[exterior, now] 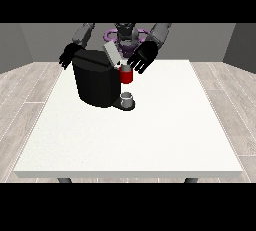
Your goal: Insert the coffee pod into the coffee machine and close the lid
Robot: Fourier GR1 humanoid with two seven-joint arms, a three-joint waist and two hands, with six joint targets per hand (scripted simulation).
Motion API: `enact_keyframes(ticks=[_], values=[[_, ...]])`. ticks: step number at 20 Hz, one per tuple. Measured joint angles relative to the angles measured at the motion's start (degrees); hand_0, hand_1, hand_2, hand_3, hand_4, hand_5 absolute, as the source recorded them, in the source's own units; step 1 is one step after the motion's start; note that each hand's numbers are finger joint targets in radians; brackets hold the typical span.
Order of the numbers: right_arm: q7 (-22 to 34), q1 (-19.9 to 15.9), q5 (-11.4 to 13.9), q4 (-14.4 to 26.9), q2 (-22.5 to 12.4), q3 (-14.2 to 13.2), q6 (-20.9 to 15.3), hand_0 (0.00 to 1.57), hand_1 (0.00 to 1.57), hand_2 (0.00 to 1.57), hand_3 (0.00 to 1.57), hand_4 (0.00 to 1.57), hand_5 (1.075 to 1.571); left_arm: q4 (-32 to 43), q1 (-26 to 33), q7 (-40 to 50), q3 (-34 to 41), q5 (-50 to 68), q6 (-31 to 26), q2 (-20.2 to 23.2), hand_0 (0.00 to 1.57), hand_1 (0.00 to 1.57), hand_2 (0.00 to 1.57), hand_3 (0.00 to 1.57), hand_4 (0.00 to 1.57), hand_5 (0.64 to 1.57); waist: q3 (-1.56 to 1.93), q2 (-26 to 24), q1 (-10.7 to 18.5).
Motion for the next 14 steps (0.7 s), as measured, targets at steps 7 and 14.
enact_keyframes(ticks=[7,14], values=[[-0.54,-0.44,-0.32,-0.40,-0.04,-0.36,-0.06,0.00,0.00,0.00,0.00,0.48,1.571,0.01,-0.52,-1.53,-0.14,-0.80,-0.69,1.42,1.06,1.06,1.12,0.95,0.36,1.571,0.04,0.66,0.10],[-0.65,-1.09,-1.08,0.33,-0.89,-1.37,0.53,0.00,0.00,0.00,0.00,0.45,1.571,-0.53,0.09,-3.03,-1.81,-2.48,-1.80,1.45,0.00,0.00,0.00,0.00,0.00,1.571,0.05,0.19,0.81]])
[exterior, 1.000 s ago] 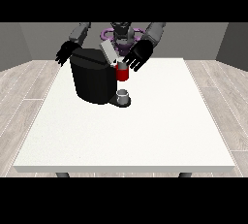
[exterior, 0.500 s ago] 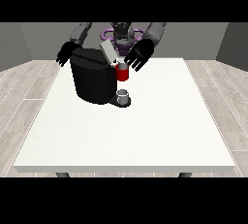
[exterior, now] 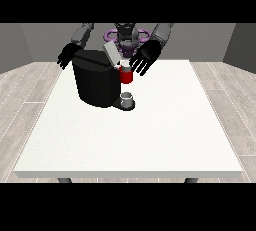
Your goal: Insert the coffee pod into the coffee machine and close the lid
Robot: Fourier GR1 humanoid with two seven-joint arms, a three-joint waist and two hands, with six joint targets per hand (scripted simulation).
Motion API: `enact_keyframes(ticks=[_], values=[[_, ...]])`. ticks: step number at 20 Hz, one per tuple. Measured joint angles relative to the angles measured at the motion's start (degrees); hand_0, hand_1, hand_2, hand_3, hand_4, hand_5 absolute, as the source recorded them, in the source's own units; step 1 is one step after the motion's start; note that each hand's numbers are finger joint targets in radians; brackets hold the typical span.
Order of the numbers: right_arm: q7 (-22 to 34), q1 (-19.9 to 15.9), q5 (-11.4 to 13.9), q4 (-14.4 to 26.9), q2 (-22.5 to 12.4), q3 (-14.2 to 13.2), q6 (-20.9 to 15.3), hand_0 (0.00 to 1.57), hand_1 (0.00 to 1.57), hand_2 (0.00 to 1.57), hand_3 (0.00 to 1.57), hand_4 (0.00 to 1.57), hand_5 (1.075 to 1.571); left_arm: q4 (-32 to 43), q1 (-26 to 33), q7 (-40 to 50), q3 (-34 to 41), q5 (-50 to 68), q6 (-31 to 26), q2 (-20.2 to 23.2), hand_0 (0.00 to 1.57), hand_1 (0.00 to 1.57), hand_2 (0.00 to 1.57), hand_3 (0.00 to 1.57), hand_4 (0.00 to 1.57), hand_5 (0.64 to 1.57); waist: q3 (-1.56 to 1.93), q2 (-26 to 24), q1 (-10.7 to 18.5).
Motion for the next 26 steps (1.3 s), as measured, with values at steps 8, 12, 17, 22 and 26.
enact_keyframes(ticks=[8,12,17,22,26], values=[[-0.07,0.40,0.22,0.63,0.07,0.26,0.00,0.00,0.00,0.00,0.00,0.35,1.571,-0.08,0.12,-0.01,-0.73,-1.74,-1.06,0.82,0.00,0.00,0.00,0.00,0.00,1.571,0.02,-0.28,-0.15],[-0.52,1.13,0.10,2.62,-0.31,-0.47,0.06,0.00,0.00,0.00,0.00,0.38,1.571,-0.68,0.93,0.49,-1.47,-2.26,-1.91,-0.62,0.00,0.00,0.00,0.00,0.00,1.571,-0.03,-1.91,1.11],[-0.93,1.93,-0.21,3.15,-0.27,-1.01,-0.23,0.00,0.00,0.00,0.00,0.36,1.571,-0.99,1.42,1.03,-1.16,-2.29,-2.87,-0.96,0.00,0.00,0.00,0.00,0.00,1.571,-0.07,-3.79,1.76],[-1.66,4.54,-0.76,4.62,0.04,-1.67,-0.24,0.00,0.00,0.00,0.00,0.41,1.571,-2.28,4.77,1.47,-0.53,-0.96,-2.83,-3.97,0.00,0.00,0.00,0.00,0.00,1.571,-0.08,-7.77,4.08],[-2.42,7.94,-1.61,5.86,-0.18,-2.75,0.19,0.00,0.00,0.00,0.00,0.43,1.571,-2.93,7.96,1.93,3.39,4.09,-2.90,-7.37,0.00,0.00,0.00,0.00,0.08,1.571,-0.09,-12.08,6.69]])
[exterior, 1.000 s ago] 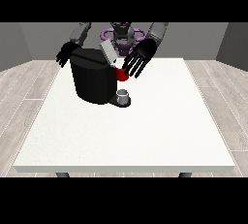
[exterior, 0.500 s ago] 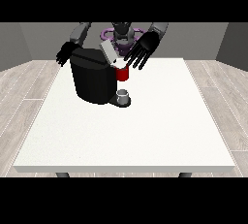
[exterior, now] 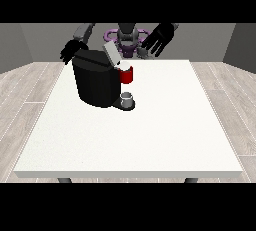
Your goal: Insert the coffee pod into the coffee machine and close the lid
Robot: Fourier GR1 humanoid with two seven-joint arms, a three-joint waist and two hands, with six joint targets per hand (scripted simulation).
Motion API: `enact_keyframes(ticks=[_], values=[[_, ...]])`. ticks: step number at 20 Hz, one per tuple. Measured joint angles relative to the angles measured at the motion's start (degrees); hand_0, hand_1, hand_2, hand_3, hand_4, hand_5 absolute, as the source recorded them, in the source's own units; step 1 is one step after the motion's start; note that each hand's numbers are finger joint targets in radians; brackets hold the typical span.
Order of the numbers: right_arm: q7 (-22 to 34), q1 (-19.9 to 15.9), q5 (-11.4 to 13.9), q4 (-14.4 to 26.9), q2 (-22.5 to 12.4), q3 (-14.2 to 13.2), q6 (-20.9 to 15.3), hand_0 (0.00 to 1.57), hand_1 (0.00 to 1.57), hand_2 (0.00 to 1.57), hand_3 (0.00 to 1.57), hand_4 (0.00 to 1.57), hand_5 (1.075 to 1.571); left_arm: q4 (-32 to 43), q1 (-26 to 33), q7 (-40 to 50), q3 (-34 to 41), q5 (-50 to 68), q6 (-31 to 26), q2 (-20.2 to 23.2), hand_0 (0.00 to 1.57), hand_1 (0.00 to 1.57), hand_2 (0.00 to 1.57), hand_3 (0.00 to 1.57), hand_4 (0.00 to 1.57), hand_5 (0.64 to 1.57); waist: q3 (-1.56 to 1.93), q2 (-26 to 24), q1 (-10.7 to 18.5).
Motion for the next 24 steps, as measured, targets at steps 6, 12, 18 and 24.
enact_keyframes(ticks=[6,12,18,24], values=[[-0.31,4.33,-0.78,-0.14,-0.77,-1.32,0.34,0.00,0.00,0.00,0.00,0.49,1.571,-0.35,7.24,-2.53,7.90,10.44,-0.09,-6.05,0.00,0.00,0.00,0.00,0.00,1.571,-0.05,-6.79,3.80],[1.14,6.51,0.34,-2.54,-2.81,-0.20,1.71,0.00,0.00,0.00,0.00,0.35,1.571,-1.61,16.10,-5.17,10.77,15.85,-0.60,-10.28,0.00,0.00,0.00,0.00,0.23,1.571,-0.05,-13.03,7.37],[6.07,5.30,0.10,-8.06,-4.65,2.65,5.45,0.00,0.00,0.00,0.00,0.00,1.571,-2.23,22.37,-4.47,12.93,19.90,-1.26,-12.58,0.00,0.00,0.00,0.00,0.00,1.571,-0.05,-17.49,8.83],[9.89,1.84,-1.46,-11.08,-7.49,2.30,8.65,0.00,0.00,0.00,0.00,0.00,1.571,-5.50,26.74,-3.59,13.09,23.53,-3.20,-14.91,0.00,0.00,0.00,0.00,0.14,1.571,-0.02,-18.71,12.17]])
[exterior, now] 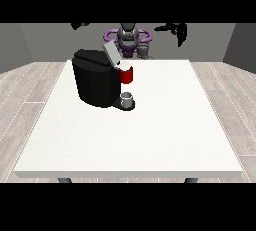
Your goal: Insert the coffee pod into the coffee machine and close the lid
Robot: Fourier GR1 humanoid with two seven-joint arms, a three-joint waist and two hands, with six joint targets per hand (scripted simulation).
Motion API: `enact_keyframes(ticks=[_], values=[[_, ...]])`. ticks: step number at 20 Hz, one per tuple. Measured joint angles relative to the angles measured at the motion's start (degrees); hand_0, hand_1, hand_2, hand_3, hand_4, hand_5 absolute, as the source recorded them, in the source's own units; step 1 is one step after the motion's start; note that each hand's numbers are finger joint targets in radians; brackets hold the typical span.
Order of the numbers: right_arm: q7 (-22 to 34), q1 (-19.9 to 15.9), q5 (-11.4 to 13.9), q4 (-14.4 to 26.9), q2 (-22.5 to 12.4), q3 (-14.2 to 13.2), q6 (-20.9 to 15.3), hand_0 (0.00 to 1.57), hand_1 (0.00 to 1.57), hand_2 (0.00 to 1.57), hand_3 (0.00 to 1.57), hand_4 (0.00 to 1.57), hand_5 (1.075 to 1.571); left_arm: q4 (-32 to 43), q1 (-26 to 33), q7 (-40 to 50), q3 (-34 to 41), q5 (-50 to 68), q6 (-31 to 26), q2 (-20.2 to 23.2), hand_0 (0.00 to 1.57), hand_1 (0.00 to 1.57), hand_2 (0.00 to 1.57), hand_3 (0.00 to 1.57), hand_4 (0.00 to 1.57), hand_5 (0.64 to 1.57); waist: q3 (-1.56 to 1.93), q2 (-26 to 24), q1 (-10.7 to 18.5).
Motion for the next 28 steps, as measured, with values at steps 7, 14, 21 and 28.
enact_keyframes(ticks=[7,14,21,28], values=[[0.11,-2.82,1.77,-0.45,-0.35,2.02,1.77,0.00,0.00,0.00,0.00,0.22,1.571,-7.33,4.13,2.42,-1.51,3.91,-1.92,-1.86,0.00,0.00,0.00,0.00,0.22,1.571,0.02,2.15,3.07],[0.46,-6.86,3.28,1.26,1.14,3.07,1.49,0.00,0.00,0.00,0.00,0.00,1.571,-15.64,10.04,2.93,-4.54,6.45,-1.79,-3.25,0.00,0.00,0.00,0.00,0.00,1.571,0.02,5.61,4.74],[-2.07,-11.65,1.93,7.69,0.28,0.05,3.48,0.00,0.00,0.00,0.00,0.00,1.571,-24.38,13.39,6.22,-8.19,10.45,0.03,-3.31,0.00,0.00,0.00,0.00,0.00,1.571,0.03,10.47,5.54],[-2.95,-16.49,1.84,12.80,0.35,-0.95,4.59,0.00,0.00,0.00,0.00,0.00,1.571,-31.31,16.33,9.21,-9.19,12.60,0.77,-1.37,0.00,0.00,0.00,0.00,0.00,1.571,0.03,13.74,4.37]])
